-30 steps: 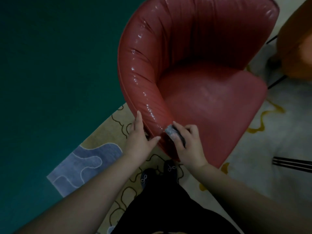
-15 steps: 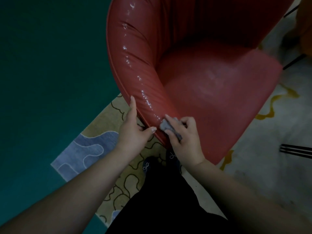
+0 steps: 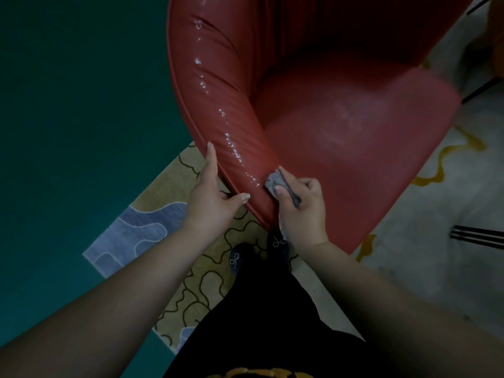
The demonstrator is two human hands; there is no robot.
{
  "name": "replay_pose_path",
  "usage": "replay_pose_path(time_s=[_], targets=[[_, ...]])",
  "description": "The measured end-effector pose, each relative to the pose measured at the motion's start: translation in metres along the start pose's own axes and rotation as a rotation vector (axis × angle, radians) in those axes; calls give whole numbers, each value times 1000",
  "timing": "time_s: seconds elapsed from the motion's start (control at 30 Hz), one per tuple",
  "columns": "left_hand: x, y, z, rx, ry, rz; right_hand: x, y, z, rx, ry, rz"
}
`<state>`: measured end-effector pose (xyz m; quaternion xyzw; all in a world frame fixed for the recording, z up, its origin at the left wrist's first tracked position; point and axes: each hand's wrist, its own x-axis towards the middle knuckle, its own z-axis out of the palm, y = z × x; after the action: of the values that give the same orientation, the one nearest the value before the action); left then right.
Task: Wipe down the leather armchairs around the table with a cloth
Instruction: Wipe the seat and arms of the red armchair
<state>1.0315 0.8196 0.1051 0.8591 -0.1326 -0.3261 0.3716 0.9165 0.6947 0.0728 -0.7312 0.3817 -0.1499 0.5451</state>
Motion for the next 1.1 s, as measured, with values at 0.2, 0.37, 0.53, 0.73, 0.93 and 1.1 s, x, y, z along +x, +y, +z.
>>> replay_pose_path(time_s=[0.2,0.37,0.53,0.73,0.93,1.1], targets=[[0,-3,0,-5,1,27,0,5,-8,-44,-68,-21],[0,-2,0,10,13,39,10,-1,-12,34,3,32],[1,-4,0,35,27,44,-10,2,-2,-88,-93,-186],[3,-5,2,-60,-7,14,-1,-8,0,53,24,-29],[1,-5,-1,-138,-22,-12,21,-19,17,-179,-183,-505],[-1,-3,0,-181,-36,-2,54,-17,9,-85,-71,-137]])
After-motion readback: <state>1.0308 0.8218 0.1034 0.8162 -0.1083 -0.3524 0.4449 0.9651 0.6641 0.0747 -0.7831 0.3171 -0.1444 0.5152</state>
